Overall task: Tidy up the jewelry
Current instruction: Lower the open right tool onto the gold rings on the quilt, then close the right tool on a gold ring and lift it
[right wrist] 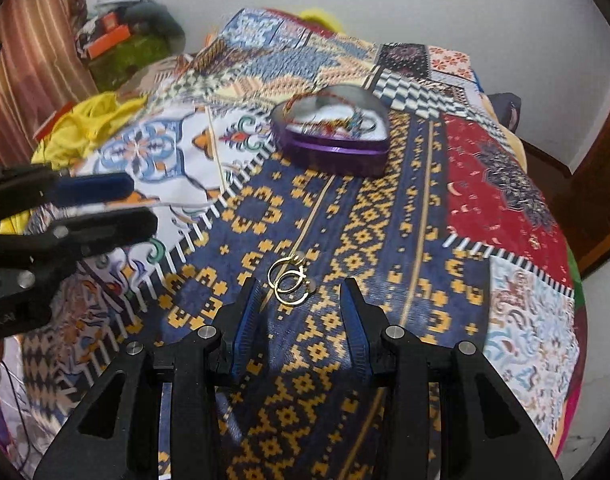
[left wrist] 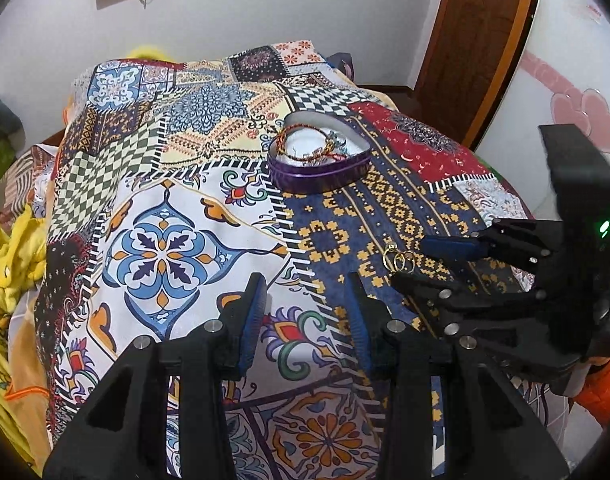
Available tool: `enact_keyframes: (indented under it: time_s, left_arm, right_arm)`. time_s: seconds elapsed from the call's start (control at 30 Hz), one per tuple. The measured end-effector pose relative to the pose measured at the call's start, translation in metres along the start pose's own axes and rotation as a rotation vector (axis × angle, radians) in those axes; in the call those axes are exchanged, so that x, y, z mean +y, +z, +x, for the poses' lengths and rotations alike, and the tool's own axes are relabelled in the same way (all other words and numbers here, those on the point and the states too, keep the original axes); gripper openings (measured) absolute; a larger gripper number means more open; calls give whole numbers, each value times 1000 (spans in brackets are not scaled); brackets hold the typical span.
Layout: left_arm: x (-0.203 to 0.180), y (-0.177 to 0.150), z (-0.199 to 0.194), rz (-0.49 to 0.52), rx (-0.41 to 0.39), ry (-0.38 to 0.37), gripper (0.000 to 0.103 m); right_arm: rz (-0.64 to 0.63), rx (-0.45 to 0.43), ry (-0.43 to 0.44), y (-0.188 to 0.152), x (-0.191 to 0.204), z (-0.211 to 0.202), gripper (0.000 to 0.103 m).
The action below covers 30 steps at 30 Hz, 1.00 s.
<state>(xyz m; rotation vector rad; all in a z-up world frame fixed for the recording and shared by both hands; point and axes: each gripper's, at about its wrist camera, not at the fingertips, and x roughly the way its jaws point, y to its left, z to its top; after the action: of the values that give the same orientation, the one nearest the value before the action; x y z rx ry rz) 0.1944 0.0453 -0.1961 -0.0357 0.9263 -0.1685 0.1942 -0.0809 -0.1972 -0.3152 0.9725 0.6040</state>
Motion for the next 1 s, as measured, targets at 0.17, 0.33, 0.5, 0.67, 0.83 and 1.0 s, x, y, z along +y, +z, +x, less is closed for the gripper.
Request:
enact_keyframes:
  time_s: [0.17,0.33,0.5,0.67,0.83,1.0]
  left_arm:
    - [-2,0,7,4,10,-7,39]
    - [-10,3,16,8,21,-28,39]
    - [-26,7,28,40,44,-55,39]
    - [-48,13,43,100,66,-73,39]
    - [-59,21,62,90,110,-116,39]
    - [-60,27,72,59,114,-113,24]
  right_arm:
    - [-32,-20,-6,-3,2,1,37]
    - [-14,-29,22,-3,-5,-2,20]
    - [27,-52,35,-5,-17,-9,20]
    - [96,-85,30,-10,-42,-23,20]
    - [142,-105,11,-13,-64,-33,20]
    - [173,-122,2,-15,-76,-39,20]
